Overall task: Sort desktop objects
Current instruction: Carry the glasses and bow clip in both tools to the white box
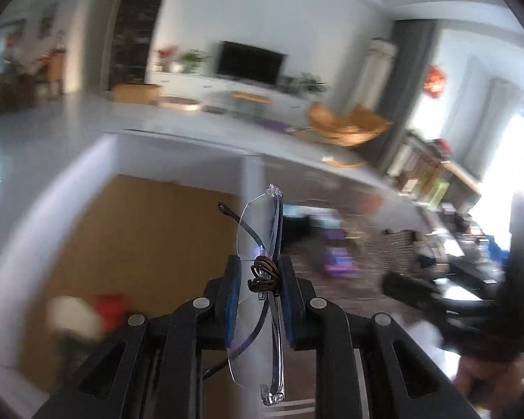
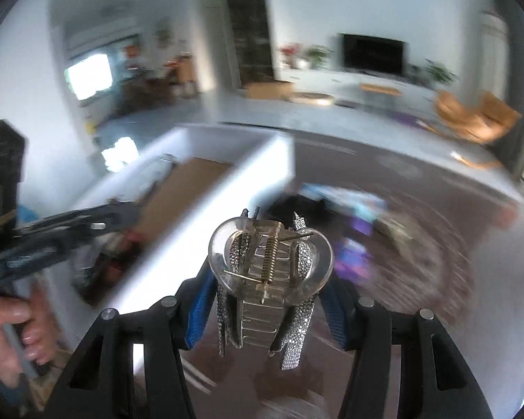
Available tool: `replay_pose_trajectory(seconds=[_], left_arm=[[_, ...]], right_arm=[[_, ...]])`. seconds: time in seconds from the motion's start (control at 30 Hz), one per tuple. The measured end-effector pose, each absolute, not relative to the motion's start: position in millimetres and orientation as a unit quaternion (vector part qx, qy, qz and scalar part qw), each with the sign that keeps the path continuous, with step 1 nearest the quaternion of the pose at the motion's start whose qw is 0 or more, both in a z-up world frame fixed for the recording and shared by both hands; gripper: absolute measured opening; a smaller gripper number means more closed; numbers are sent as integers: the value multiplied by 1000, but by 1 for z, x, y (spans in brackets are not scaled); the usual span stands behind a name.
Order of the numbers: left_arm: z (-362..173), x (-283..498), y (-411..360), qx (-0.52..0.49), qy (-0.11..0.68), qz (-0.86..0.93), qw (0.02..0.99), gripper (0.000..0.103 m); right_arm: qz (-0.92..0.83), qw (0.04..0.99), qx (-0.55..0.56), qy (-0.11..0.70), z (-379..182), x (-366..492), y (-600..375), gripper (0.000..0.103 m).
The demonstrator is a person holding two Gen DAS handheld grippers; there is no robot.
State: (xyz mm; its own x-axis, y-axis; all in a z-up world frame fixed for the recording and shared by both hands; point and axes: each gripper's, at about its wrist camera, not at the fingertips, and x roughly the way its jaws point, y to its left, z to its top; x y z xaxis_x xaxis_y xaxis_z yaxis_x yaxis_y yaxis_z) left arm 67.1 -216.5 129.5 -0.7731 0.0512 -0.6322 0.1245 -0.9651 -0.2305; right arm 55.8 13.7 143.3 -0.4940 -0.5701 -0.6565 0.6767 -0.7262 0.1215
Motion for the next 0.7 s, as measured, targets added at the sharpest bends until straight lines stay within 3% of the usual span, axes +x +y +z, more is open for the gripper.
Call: replay_pose_trajectory(seconds=[0.2,0.33,0.43,0.5,0.57,0.6,0.7], left_arm=[[102,53,-303,395,119,-906,98,21],[80,31,-325,438,119,-885,100,23],[67,23,-320,474,95,-866,127,41],[65,27,-316,469,91,-865,152,70],[66,32,-317,457,91,-868,170,84],[67,33,-316,452,87,-870,179,84],[76,43,-308,427,90,-882,178,84]], right_arm=[[-809,456,353,112,139,87,-103,56],[-802,442,370,157,112,82,-155,56],[-788,434,402,170,93,70,-172,62],[-788,430,410,164,91,66,-167,71],[-787,439,405,153,93,67,-156,75],[-789,445,400,143,96,67,-148,82],[-806,446,371,116,110,69,-118,87]])
